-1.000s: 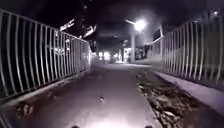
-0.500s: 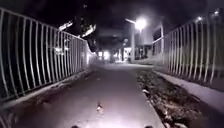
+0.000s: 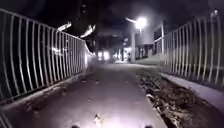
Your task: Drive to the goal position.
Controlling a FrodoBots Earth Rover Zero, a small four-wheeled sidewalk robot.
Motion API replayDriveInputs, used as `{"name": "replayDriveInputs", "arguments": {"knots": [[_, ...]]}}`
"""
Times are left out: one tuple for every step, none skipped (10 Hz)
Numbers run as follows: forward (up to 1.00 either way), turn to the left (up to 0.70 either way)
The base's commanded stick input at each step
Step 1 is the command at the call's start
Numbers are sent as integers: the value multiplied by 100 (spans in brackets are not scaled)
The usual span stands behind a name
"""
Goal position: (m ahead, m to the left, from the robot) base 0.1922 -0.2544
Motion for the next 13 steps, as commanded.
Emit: {"name": "replayDriveInputs", "arguments": {"knots": [[50,0],[50,0],[50,0],[50,0],[50,0],[50,0],[50,0],[50,0],[50,0],[50,0],[50,0],[50,0],[50,0]]}}
